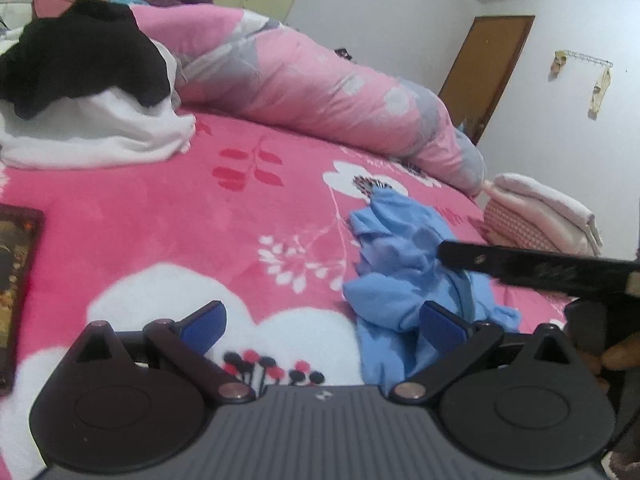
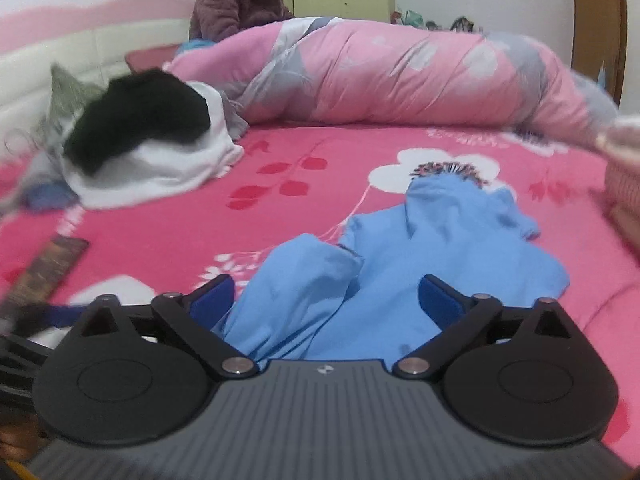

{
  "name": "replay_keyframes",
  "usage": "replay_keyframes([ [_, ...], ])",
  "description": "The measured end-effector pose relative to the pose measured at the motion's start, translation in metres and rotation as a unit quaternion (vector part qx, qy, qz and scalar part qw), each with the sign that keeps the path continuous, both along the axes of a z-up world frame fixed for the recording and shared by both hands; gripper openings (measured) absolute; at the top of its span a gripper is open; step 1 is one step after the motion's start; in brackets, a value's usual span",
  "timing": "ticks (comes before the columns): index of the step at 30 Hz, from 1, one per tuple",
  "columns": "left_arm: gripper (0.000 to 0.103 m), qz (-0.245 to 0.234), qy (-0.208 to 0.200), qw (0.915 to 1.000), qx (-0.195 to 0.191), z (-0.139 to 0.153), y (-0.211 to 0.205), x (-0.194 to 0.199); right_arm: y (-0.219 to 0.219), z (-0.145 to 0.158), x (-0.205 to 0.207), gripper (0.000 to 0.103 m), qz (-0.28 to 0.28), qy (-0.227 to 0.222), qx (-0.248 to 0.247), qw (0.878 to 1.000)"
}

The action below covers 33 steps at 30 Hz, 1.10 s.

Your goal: Fold clothes

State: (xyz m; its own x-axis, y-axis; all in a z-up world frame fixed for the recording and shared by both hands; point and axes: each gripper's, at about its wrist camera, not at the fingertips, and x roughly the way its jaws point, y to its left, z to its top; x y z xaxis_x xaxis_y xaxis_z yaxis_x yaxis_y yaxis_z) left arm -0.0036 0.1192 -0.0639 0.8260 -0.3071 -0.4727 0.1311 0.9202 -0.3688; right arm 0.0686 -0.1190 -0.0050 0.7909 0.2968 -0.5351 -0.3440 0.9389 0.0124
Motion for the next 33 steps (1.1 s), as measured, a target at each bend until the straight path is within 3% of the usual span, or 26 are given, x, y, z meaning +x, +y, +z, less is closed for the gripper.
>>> replay_keyframes([
  [1,0.102,0.002,-0.002,1.0,0.004,0.001,0.0,0.001,0.004,-0.003,0.003,0.087,0.001,-0.002,-0.009,1.0],
  [3,0.101,0.006,-0.007,0.9999,0.014,0.003,-0.001,0.004,0.005,-0.01,0.01,0.061,0.005,0.013,-0.011,1.0],
  [4,0.1,0.008,-0.01,0.9997,0.02,0.004,-0.002,0.005,0.003,-0.014,0.013,0.055,0.005,0.024,-0.006,1.0],
  [6,0.1,0.009,-0.017,0.9994,0.029,0.007,-0.004,0.008,-0.001,-0.018,0.017,0.025,0.009,0.042,0.005,0.999],
  [8,0.098,0.01,-0.022,0.999,0.038,0.01,-0.006,0.013,-0.007,-0.016,0.015,0.008,0.01,0.04,0.017,0.999],
  [15,0.087,0.002,-0.037,0.9951,0.092,0.019,-0.021,0.049,-0.062,0.006,-0.01,0.005,-0.003,-0.005,0.082,0.997],
  [24,0.087,-0.072,-0.062,0.9779,0.186,0.024,-0.079,0.12,-0.17,0.029,-0.057,0.004,-0.054,-0.076,0.182,0.979],
  [27,0.087,-0.1,-0.064,0.9723,0.201,0.02,-0.101,0.138,-0.204,0.02,-0.071,0.004,-0.069,-0.087,0.215,0.97],
  [33,0.087,-0.136,-0.064,0.9517,0.267,0.004,-0.134,0.167,-0.238,-0.017,-0.077,0.004,-0.101,-0.045,0.234,0.966],
])
